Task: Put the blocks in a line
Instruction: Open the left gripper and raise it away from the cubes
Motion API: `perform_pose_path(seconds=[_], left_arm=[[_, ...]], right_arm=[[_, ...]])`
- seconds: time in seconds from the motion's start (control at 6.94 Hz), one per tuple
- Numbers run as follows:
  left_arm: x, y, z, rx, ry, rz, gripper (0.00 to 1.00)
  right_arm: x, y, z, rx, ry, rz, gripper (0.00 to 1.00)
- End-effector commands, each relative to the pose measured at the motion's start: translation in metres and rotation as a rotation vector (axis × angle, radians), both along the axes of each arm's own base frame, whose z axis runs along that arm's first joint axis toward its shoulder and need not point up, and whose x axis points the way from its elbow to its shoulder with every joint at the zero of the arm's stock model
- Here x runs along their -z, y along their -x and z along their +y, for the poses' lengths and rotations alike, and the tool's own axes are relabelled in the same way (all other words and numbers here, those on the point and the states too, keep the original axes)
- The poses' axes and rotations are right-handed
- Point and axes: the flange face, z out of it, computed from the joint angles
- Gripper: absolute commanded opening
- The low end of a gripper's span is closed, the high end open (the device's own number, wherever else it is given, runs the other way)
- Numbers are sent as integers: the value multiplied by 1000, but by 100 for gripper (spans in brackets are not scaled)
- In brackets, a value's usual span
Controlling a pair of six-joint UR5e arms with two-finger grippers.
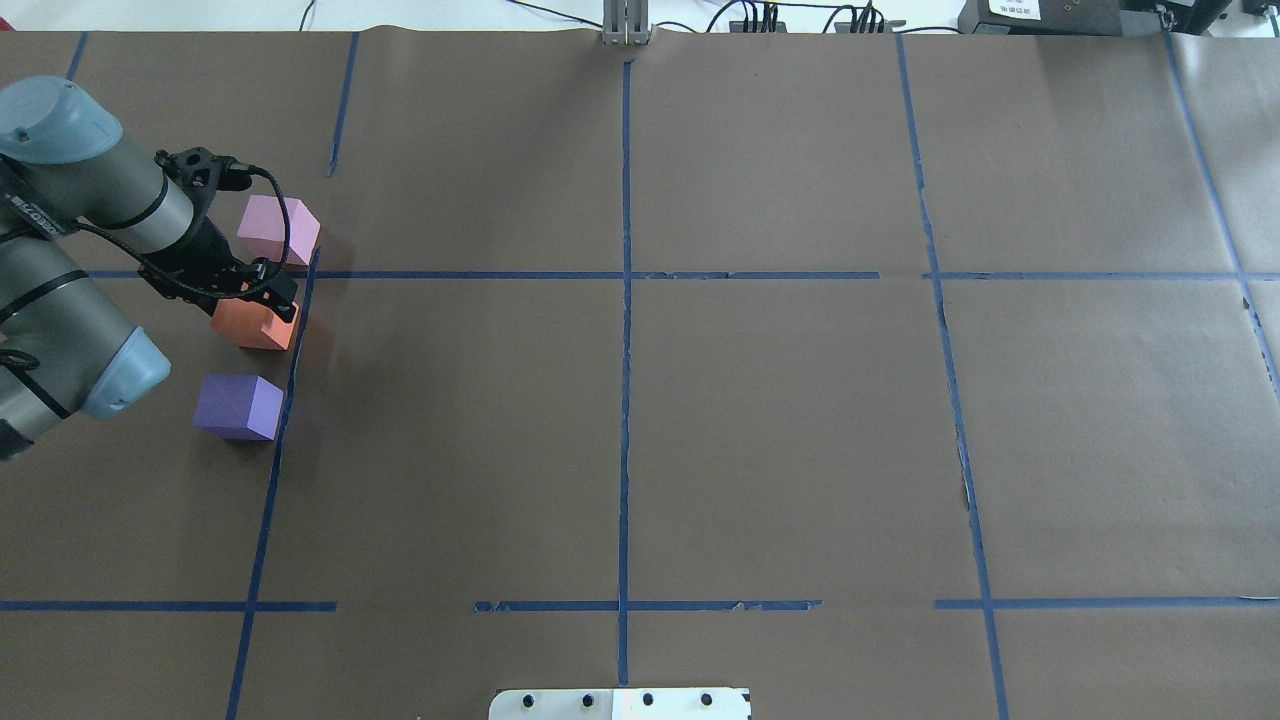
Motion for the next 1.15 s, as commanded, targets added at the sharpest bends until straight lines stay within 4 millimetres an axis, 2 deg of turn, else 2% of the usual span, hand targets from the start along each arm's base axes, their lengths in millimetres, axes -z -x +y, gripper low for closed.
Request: perform_pose_path(seconds=[0.0,0.14,0.29,0.43,0.58,0.72,0.86,1.01], left_arm=[[17,24,2,27,-3,3,100],[34,42,-1,51,-4,1,100],[40,72,-7,94,14,-17,100],[56,81,-2,105,4,-20,100],[50,127,-7,133,-39,-24,100],[23,200,-15,114,-131,-57,100],[6,257,-21,123,-151,-91,100],[-21,309,-13,144,-165,-104,100]], right_arm=[[0,0,0,0,0,0,100],[0,0,0,0,0,0,100],[0,0,0,0,0,0,100],[0,0,0,0,0,0,100],[0,0,0,0,0,0,100],[0,0,0,0,0,0,100],[0,0,0,0,0,0,100],[0,0,0,0,0,0,100]])
